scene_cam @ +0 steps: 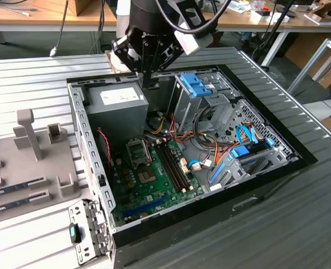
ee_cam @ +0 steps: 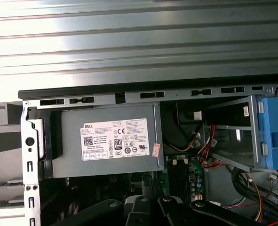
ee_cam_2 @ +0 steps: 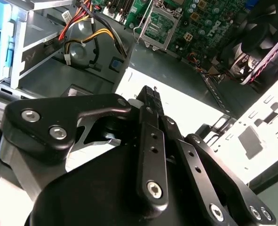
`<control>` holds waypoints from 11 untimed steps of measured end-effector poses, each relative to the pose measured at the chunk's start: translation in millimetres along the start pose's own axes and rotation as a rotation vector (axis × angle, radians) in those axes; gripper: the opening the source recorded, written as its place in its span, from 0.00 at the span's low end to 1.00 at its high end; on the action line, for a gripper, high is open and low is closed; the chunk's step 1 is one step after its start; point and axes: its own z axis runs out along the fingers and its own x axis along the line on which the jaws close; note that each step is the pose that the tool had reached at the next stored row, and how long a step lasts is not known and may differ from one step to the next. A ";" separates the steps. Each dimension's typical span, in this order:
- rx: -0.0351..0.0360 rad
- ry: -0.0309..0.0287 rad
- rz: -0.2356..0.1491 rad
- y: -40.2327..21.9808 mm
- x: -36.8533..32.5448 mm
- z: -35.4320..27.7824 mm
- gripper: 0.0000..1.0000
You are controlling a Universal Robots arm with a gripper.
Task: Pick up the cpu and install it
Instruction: 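Reach for the cpu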
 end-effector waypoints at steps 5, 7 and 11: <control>0.0000 0.0000 0.000 -0.1 1.9 0.0 0.11; 0.0000 0.0001 0.000 -0.2 3.0 -0.1 0.11; 0.0001 0.0000 0.000 -0.4 5.1 -0.2 0.11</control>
